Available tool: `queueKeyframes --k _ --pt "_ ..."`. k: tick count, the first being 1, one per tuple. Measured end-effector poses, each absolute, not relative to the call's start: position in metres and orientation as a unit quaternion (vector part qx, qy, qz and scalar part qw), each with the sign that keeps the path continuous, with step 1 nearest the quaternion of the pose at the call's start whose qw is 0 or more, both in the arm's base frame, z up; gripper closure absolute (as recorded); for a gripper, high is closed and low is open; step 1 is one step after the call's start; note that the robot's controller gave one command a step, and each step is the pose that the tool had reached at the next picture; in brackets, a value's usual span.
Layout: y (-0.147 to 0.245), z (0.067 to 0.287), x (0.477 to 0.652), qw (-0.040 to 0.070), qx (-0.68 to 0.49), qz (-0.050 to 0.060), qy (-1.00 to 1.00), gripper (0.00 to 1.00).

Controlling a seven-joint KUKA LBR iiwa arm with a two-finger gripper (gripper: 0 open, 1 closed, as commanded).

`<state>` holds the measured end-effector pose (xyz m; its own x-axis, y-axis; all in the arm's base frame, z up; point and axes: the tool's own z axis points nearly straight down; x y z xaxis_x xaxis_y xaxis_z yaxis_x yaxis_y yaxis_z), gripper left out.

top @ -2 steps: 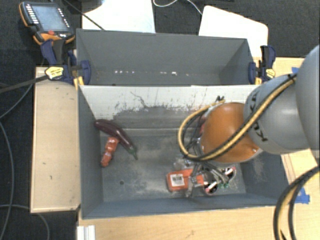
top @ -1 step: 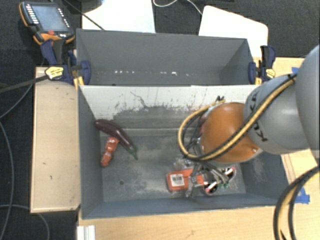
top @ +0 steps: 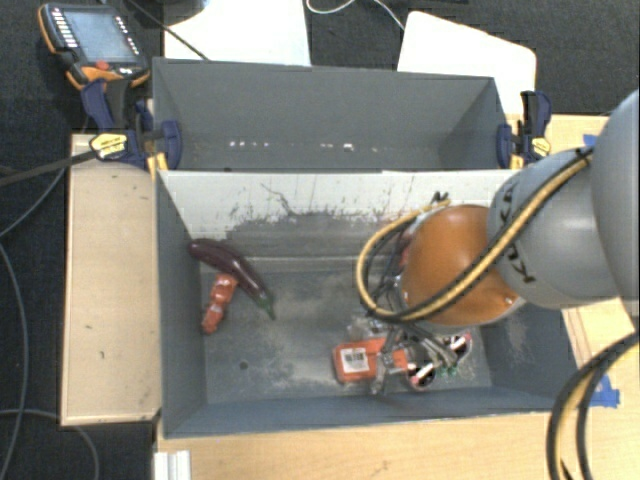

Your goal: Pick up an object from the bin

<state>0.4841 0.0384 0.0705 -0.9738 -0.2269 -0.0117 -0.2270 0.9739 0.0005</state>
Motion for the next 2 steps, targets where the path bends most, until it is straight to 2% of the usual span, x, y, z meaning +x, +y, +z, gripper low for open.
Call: queueKeyframes --k 2 --pt "0.0384 0.0705 0.4841 0.006 -0.114 0.001 0.993 1.00"
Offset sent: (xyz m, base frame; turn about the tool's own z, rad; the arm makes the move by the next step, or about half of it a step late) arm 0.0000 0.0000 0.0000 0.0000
